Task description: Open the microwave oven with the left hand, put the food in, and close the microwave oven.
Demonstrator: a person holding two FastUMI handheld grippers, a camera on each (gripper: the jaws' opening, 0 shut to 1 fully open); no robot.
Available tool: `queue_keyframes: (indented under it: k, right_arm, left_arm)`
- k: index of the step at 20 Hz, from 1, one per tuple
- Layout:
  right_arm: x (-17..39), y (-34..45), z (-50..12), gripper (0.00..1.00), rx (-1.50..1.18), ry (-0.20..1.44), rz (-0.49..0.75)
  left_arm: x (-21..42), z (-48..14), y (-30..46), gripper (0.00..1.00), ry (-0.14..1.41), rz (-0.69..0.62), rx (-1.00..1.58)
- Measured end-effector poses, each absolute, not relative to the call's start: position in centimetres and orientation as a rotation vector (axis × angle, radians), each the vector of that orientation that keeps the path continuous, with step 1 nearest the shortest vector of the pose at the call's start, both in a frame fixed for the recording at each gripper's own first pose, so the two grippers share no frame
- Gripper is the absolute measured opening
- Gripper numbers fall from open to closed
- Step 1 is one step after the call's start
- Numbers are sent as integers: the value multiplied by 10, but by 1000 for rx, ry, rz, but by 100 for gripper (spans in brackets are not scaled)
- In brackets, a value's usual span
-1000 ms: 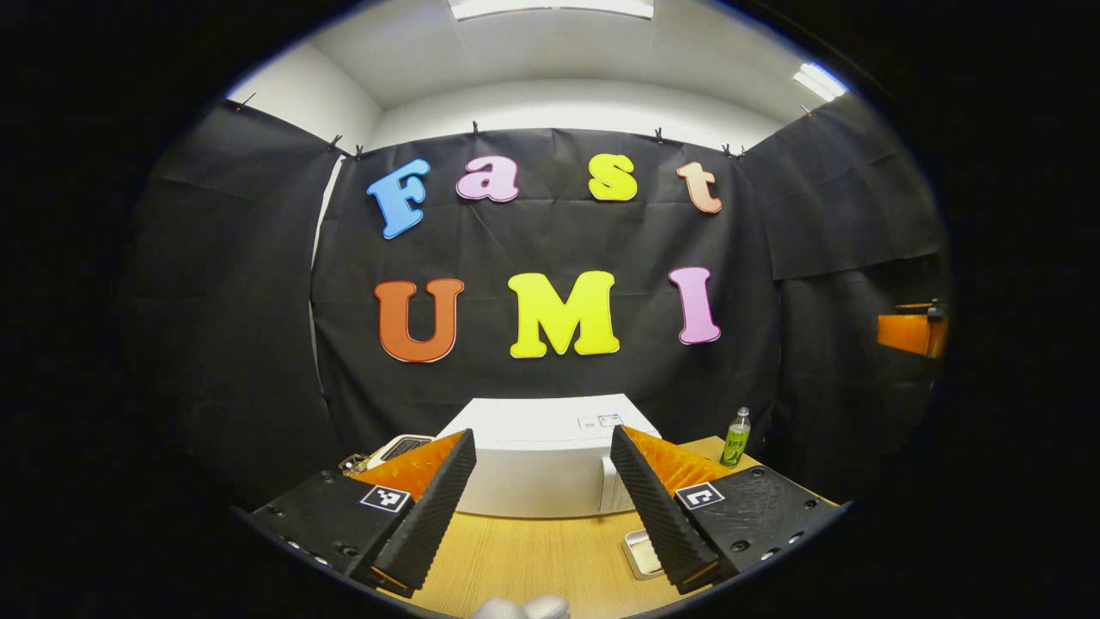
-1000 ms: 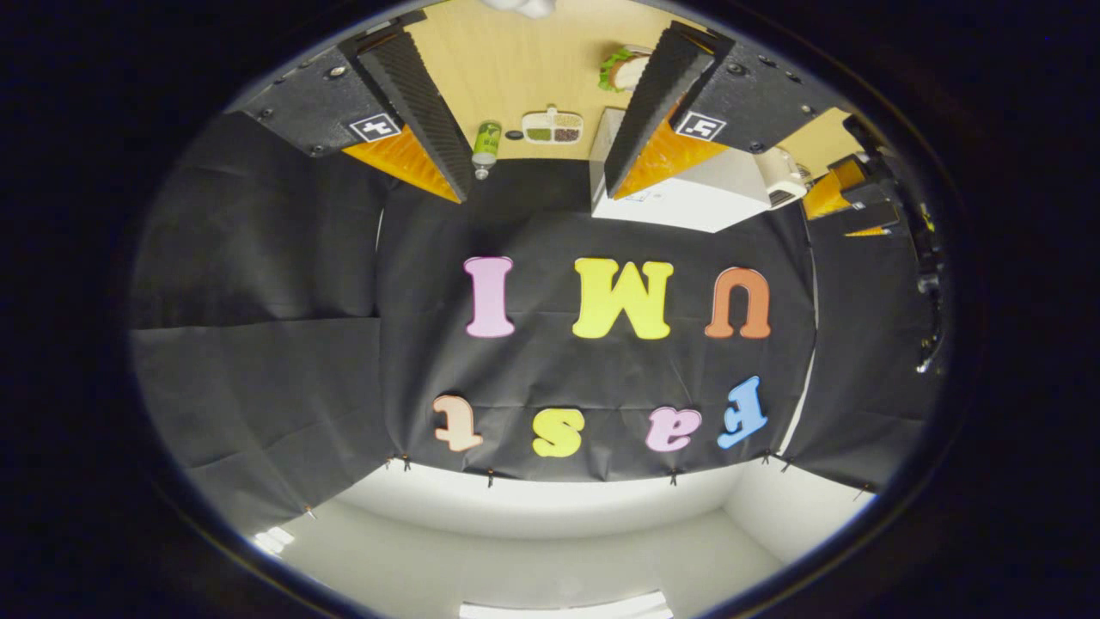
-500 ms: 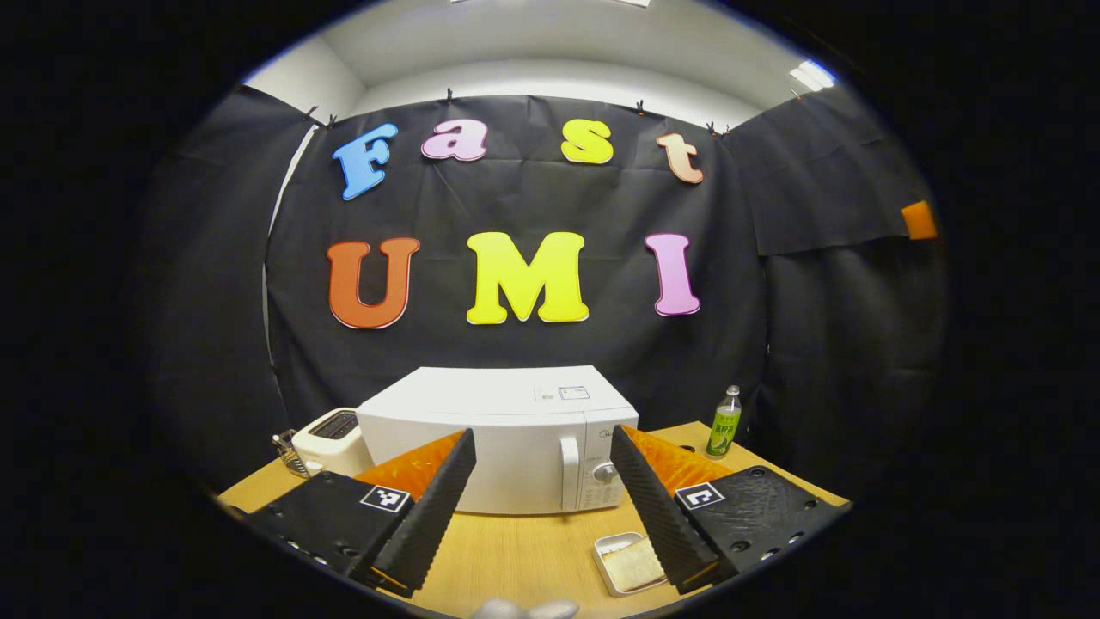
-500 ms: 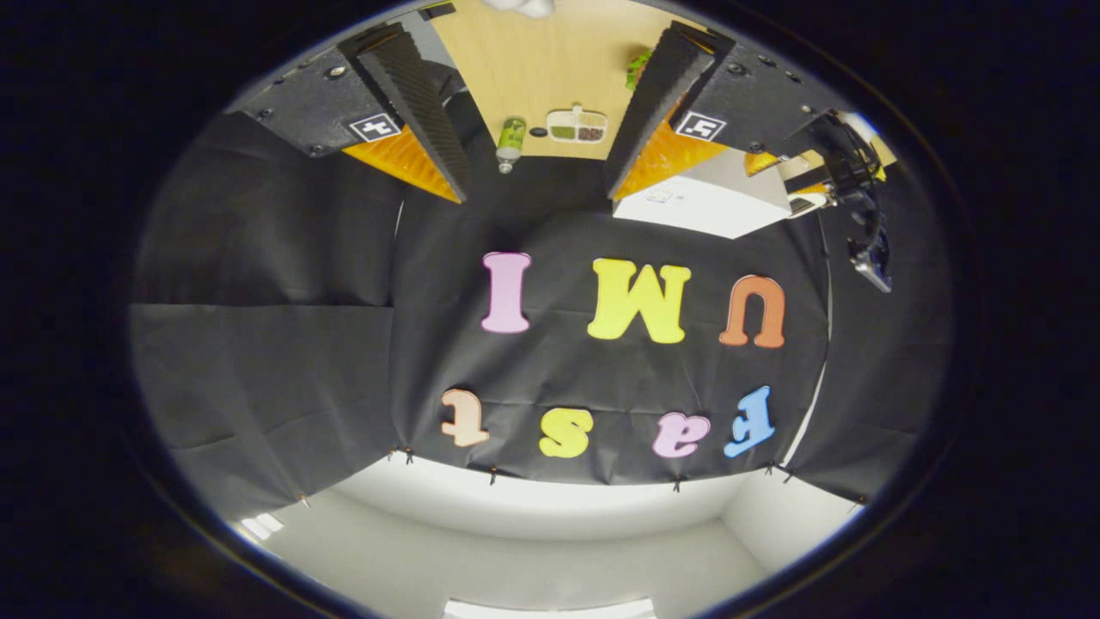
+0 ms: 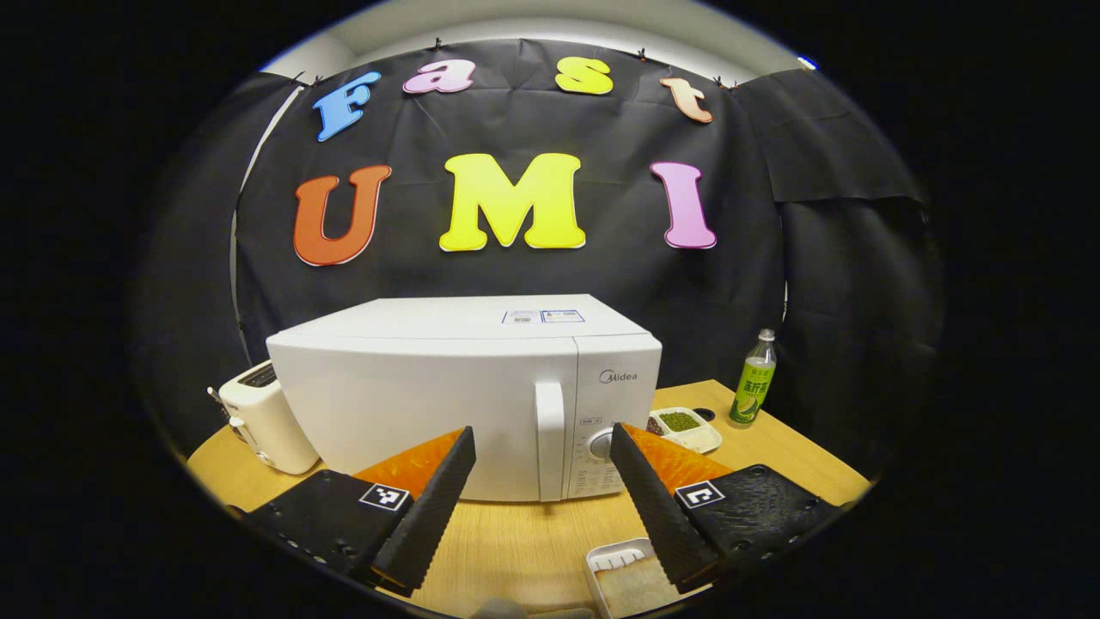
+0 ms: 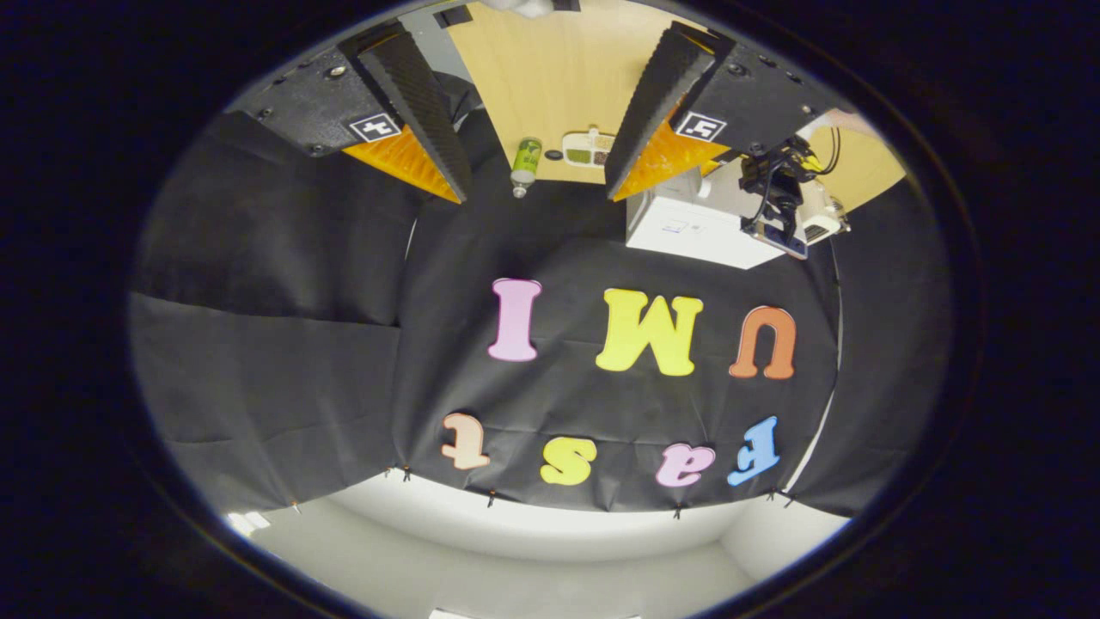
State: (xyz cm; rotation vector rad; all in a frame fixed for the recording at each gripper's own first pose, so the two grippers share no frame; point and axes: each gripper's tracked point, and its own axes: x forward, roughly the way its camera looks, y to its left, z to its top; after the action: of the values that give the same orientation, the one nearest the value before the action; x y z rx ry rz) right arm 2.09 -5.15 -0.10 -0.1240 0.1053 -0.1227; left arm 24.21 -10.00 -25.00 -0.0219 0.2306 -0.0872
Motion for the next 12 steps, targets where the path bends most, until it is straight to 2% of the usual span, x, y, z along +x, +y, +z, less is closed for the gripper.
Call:
queue_keyframes:
  k: [1,2,3,4,5,6,7,8,10,12]
  right_arm:
    - [21,-55,-2,92,-125,113,-136]
    - [20,-57,-5,100,-124,117,-146]
    - [20,-58,-6,92,-125,124,-157]
    - [19,-61,-8,100,-127,130,-166]
    - [19,-61,-9,92,-132,134,-172]
    - [18,-63,-11,92,-141,142,-180]
    - [18,-64,-12,100,-148,146,-184]
    - [18,-64,-13,92,-153,153,-185]
    - [19,-64,-14,94,-153,162,-184]
    - [20,-63,-13,96,-144,162,-184]
  left_arm:
    - [252,-259,-104,96,235,-90,-21]
    - [261,-266,-107,94,236,-91,-14]
    - [269,-273,-109,93,236,-92,-4]
    - [275,-279,-110,90,235,-93,-1]
    - [281,-283,-112,86,235,-100,-8]
    - [285,-286,-112,77,233,-100,-21]
    - [287,-284,-111,72,223,-101,-28]
    - [287,-278,-107,51,211,-102,-29]
    - [295,-282,-116,30,201,-118,-52]
    - [292,-279,-111,23,205,-135,-42]
